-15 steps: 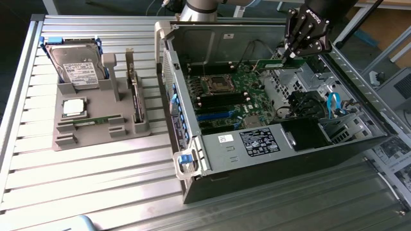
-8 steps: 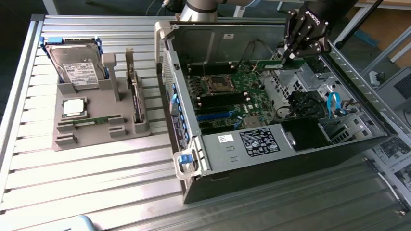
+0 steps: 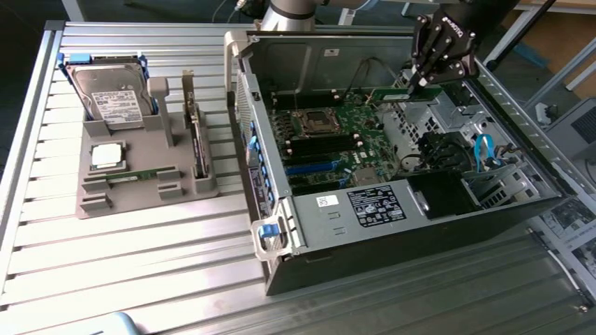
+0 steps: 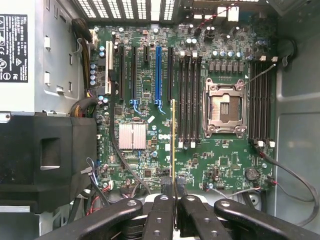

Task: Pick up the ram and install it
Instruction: 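Insert the ram into the slot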

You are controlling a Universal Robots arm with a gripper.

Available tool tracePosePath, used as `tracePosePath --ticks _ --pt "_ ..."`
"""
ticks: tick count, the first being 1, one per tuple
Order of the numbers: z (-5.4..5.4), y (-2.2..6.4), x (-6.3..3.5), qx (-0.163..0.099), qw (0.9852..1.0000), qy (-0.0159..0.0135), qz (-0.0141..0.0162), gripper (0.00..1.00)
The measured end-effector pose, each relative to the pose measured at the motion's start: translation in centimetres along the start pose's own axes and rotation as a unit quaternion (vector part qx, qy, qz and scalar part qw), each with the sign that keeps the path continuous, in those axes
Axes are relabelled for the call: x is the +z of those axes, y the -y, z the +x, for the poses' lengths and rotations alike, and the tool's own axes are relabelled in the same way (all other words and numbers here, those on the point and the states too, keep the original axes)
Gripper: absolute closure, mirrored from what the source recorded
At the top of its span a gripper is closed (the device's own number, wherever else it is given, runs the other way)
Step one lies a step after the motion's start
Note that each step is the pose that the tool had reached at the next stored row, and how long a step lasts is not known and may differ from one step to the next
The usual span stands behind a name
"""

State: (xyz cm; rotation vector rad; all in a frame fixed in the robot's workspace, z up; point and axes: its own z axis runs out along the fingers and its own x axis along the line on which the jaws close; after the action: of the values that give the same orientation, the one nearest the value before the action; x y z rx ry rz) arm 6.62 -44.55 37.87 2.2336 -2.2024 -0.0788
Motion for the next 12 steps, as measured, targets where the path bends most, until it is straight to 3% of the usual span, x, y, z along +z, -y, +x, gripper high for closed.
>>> tracePosePath --ticks 12 --pt "0.01 0.01 0.29 0.0 1.0 0.0 0.0 0.88"
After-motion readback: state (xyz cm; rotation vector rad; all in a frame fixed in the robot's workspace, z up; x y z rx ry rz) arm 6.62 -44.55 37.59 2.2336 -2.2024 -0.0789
